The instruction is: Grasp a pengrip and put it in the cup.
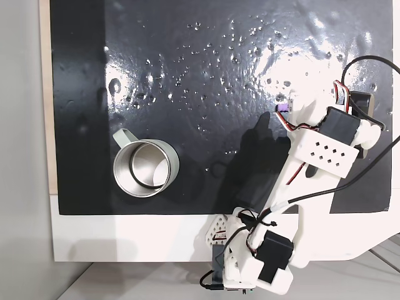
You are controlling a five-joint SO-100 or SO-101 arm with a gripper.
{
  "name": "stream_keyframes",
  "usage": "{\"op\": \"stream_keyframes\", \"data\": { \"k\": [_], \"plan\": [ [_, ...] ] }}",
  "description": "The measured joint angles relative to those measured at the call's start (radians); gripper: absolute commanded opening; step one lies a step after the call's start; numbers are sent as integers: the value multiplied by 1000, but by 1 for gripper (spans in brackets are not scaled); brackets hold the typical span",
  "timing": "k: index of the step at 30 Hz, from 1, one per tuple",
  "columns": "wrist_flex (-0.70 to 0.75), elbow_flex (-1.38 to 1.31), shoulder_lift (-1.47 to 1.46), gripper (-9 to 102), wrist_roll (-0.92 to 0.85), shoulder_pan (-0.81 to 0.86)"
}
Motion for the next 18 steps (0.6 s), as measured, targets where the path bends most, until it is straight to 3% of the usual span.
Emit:
{"op": "stream_keyframes", "data": {
  "k": [18],
  "plan": [
    [-178,0,-256,24,-94,91]
  ]
}}
